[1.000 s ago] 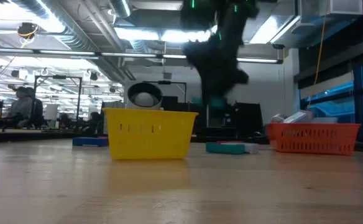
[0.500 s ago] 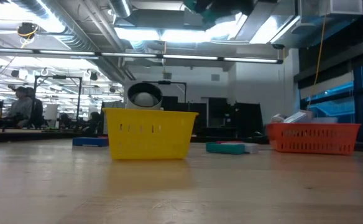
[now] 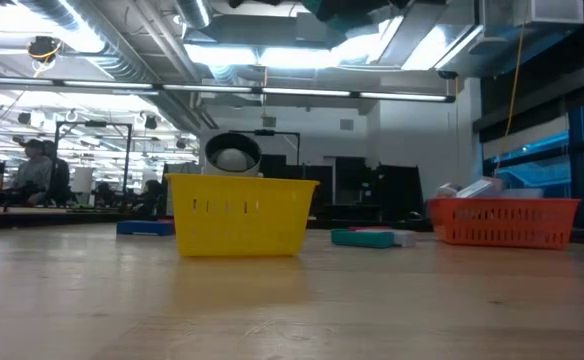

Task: Pick & Place Office items
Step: Put the top light blue digital clock into the yellow basket

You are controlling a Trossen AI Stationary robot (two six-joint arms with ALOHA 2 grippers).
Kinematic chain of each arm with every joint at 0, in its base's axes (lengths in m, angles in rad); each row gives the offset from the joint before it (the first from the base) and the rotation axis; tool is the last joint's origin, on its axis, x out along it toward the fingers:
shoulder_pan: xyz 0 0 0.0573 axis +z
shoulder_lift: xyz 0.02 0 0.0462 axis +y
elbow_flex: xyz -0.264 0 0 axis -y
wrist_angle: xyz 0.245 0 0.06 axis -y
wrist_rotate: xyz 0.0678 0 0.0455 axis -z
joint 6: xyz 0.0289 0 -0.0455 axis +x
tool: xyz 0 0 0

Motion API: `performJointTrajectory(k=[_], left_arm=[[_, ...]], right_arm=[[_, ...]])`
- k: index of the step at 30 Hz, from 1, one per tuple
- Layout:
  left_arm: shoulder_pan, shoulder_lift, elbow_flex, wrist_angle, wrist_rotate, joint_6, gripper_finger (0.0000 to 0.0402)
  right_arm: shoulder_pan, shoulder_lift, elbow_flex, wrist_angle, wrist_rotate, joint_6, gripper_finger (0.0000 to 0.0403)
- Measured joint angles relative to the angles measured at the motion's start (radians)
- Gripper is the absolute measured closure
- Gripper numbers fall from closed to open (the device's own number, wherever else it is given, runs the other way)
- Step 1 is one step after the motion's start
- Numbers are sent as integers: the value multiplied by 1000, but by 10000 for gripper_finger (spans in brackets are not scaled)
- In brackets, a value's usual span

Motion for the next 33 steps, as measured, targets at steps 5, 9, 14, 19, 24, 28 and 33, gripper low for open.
performJointTrajectory(k=[5, 9, 14, 19, 24, 28, 33], left_arm=[[33, -6, 2, 96, 3, -7, 151], [77, -14, 2, 103, 25, -12, 151], [125, -2, 4, 147, 59, -20, 151], [145, 18, 2, 137, 76, -24, 151], [143, 44, 2, 159, 83, -24, 151], [144, 44, 2, 183, 80, -24, 151], [151, 49, 2, 192, 67, -24, 151]], right_arm=[[-1, 1, 0, 0, 14, -38, 236], [-2, 1, 0, 2, 44, -82, 236], [-15, 1, 0, 46, 54, -145, 236], [-36, 1, 0, 61, 56, -165, 236], [-51, 1, 0, 103, 57, -214, 236], [-51, 1, 0, 112, 58, -238, 236], [-53, 1, 0, 117, 61, -244, 236]])
